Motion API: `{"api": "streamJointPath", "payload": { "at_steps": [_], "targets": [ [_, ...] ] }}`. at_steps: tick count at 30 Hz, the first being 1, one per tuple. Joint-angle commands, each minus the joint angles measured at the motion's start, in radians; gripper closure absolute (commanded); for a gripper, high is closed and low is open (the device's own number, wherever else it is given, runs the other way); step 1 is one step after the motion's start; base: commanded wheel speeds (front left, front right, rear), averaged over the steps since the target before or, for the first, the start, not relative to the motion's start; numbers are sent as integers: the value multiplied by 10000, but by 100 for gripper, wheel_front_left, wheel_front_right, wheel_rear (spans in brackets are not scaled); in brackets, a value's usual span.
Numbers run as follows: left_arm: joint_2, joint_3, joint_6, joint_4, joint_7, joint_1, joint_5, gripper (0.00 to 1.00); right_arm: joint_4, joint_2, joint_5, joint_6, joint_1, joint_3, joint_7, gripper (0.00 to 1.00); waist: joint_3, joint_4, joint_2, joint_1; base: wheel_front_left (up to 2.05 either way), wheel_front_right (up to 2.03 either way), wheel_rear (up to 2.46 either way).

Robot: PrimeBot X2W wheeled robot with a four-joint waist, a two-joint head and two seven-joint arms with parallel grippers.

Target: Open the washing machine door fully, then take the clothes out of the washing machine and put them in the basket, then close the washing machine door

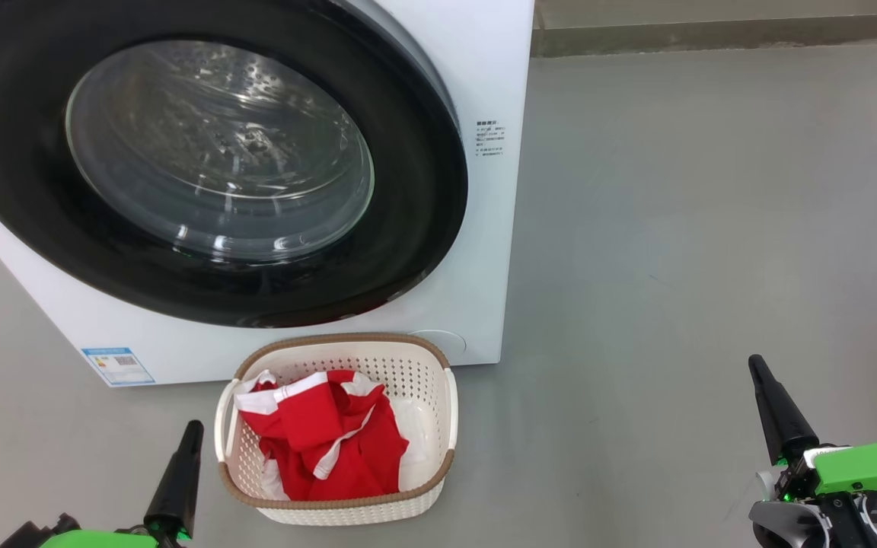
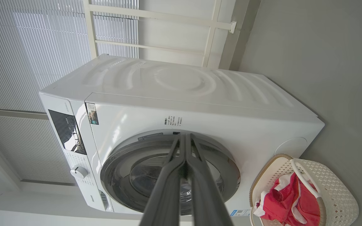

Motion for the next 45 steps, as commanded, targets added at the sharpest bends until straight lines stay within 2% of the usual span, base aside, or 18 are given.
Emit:
{"api": "streamJointPath", "payload": {
  "at_steps": [1, 45],
  "targets": [
    [95, 366, 6, -279, 53, -421, -63, 100, -302, -162, 19, -6, -418, 143, 57, 100, 0, 0, -1, 0, 0, 0, 0],
    [95, 359, 6, -279, 48, -421, -69, 100, -301, -140, -7, -6, -421, 111, 83, 100, 0, 0, -1, 0, 0, 0, 0]
  ]
}}
